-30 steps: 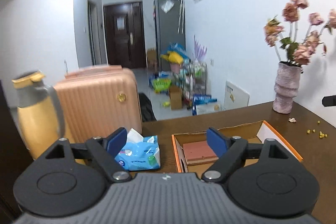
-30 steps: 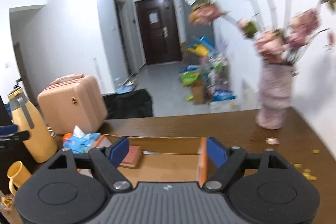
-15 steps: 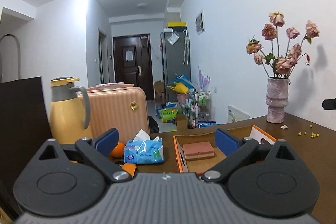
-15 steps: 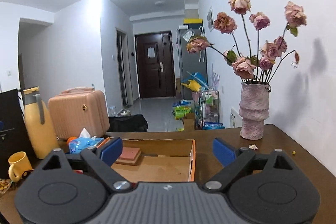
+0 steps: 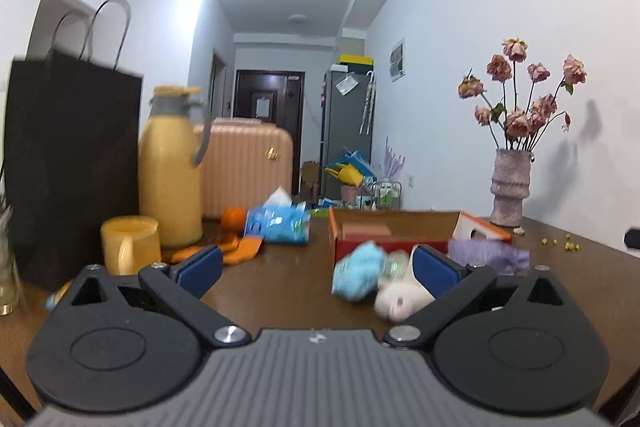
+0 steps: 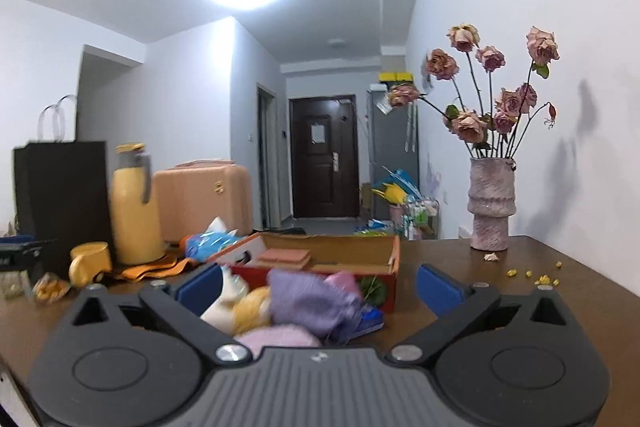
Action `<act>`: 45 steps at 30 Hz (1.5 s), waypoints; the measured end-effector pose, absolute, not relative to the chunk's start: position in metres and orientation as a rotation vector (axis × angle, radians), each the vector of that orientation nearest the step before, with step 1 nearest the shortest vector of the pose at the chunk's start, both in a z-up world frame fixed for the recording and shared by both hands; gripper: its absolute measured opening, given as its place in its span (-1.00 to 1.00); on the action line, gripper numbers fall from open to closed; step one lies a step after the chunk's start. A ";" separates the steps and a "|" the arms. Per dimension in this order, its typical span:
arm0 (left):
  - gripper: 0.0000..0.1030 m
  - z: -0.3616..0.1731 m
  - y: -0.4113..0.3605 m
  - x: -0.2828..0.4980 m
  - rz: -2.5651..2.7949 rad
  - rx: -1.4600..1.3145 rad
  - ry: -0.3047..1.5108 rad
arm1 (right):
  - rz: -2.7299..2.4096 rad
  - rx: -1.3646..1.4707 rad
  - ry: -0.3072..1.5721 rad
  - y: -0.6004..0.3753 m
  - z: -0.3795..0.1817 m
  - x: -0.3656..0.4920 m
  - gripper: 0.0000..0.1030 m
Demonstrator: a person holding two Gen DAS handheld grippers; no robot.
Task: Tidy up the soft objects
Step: 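Move the right tool to the lilac wristband and grasp it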
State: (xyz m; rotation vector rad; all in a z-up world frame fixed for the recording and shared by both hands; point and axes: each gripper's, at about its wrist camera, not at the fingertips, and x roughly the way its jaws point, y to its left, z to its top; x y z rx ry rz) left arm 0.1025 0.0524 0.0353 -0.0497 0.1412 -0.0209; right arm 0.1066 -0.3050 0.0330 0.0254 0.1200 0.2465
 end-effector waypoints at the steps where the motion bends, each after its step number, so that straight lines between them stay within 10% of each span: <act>1: 1.00 0.028 0.054 0.100 -0.023 -0.046 0.149 | 0.252 0.020 0.123 -0.301 0.022 0.101 1.00; 30: 1.00 -0.015 0.002 0.173 -0.155 0.012 0.313 | 0.247 0.108 0.271 -0.298 -0.020 0.151 0.94; 45: 0.76 -0.019 -0.067 0.237 -0.400 -0.058 0.431 | 0.401 0.190 0.527 -0.304 -0.020 0.292 0.22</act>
